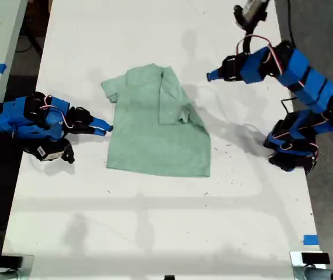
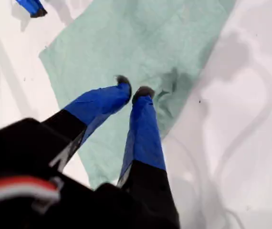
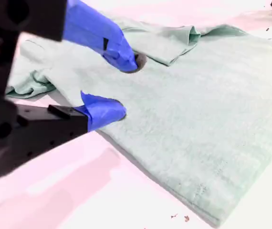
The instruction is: Fold t shirt
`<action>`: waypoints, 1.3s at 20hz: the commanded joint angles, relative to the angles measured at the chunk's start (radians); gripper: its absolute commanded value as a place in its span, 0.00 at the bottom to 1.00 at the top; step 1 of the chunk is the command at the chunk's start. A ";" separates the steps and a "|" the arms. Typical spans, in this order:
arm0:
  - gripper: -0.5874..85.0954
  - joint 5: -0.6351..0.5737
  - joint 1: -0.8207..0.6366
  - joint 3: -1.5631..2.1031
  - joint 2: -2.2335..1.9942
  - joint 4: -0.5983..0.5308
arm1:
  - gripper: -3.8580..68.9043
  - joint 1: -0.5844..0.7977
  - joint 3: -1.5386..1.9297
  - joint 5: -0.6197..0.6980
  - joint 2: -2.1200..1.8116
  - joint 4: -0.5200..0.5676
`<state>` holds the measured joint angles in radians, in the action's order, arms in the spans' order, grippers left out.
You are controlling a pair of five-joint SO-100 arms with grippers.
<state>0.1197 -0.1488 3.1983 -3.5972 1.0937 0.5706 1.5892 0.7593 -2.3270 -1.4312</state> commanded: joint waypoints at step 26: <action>0.15 -0.011 -0.002 0.006 -0.006 -0.020 | 0.06 -0.287 1.519 -0.459 -1.177 0.216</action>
<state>0.1197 -0.1488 3.1983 -3.5972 1.0937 0.2730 3.0526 0.3083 -3.4898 -1.2164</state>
